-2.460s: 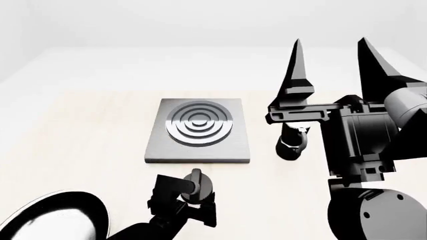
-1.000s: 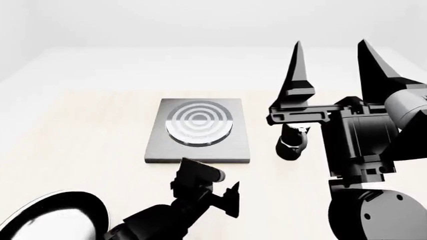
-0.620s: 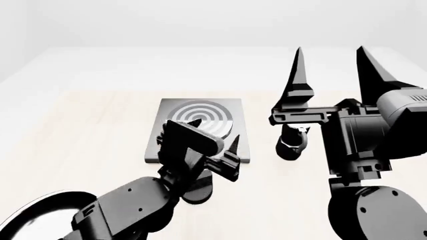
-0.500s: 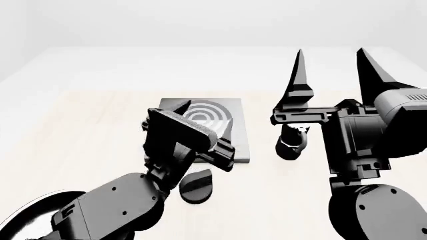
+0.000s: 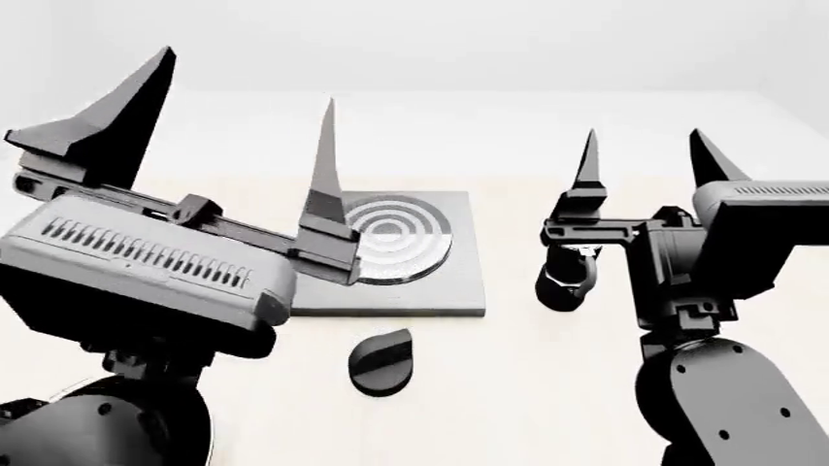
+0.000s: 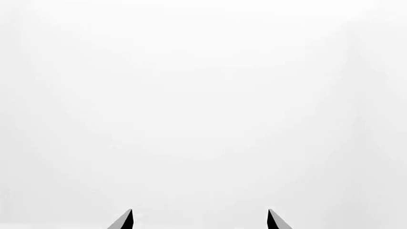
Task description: Turn on the stove and put the moka pot on it.
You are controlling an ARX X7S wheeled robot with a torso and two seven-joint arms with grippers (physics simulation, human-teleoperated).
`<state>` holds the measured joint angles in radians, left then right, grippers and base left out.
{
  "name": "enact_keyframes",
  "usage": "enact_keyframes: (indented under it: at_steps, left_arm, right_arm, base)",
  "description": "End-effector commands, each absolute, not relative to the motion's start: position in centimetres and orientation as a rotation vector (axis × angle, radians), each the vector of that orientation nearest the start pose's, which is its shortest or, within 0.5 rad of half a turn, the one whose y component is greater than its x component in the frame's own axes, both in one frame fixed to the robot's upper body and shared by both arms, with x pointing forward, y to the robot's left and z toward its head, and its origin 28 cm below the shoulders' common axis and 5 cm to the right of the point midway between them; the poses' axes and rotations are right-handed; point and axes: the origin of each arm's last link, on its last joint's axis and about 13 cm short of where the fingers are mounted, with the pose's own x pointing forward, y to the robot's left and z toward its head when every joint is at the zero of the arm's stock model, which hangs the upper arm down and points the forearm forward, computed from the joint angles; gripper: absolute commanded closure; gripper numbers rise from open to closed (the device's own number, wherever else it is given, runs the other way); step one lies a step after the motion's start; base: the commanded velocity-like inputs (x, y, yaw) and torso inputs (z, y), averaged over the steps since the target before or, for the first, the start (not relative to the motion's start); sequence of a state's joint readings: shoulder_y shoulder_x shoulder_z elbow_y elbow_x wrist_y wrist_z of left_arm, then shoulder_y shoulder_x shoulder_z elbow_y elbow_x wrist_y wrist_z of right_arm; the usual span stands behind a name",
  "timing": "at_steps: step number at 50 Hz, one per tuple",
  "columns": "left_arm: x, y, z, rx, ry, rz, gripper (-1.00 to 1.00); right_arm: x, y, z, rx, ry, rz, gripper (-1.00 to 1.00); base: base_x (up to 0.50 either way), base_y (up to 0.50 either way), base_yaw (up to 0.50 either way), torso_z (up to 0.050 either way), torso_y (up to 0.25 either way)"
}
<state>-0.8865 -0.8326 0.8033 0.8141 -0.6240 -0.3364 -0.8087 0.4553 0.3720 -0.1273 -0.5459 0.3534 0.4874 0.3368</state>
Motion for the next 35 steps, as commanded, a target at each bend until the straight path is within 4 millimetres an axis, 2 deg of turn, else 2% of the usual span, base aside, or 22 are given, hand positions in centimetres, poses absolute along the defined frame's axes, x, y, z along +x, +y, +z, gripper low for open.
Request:
enact_keyframes:
  at_steps: [1, 6, 16, 25, 35]
  left_arm:
    - [16.9, 21.3, 26.7, 0.256, -0.949, -0.076, -1.00]
    - [16.2, 21.8, 27.3, 0.278, -0.988, -0.051, -1.00]
    - [14.6, 23.3, 28.1, 0.284, -1.060, 0.021, -1.00]
    - [14.1, 23.0, 28.3, 0.274, -1.070, 0.023, -1.00]
    - [14.1, 22.9, 28.1, 0.271, -1.064, 0.020, -1.00]
  right_arm:
    - [27.4, -13.8, 16.9, -0.089, -0.351, -0.111, -1.00]
    - [28.0, -14.4, 15.7, -0.089, -0.313, -0.133, -1.00]
    - [29.1, -15.2, 11.4, -0.115, -0.186, -0.156, -1.00]
    - [29.1, -15.3, 7.5, -0.139, -0.093, -0.162, -1.00]
    - [29.0, -15.8, 4.8, -0.137, -0.041, -0.173, -1.00]
  base:
    - [0.00, 0.00, 0.00, 0.000, 0.000]
    - [0.00, 0.00, 0.00, 0.000, 0.000]
    - [0.00, 0.00, 0.00, 0.000, 0.000]
    - [0.00, 0.00, 0.00, 0.000, 0.000]
    - [0.00, 0.00, 0.00, 0.000, 0.000]
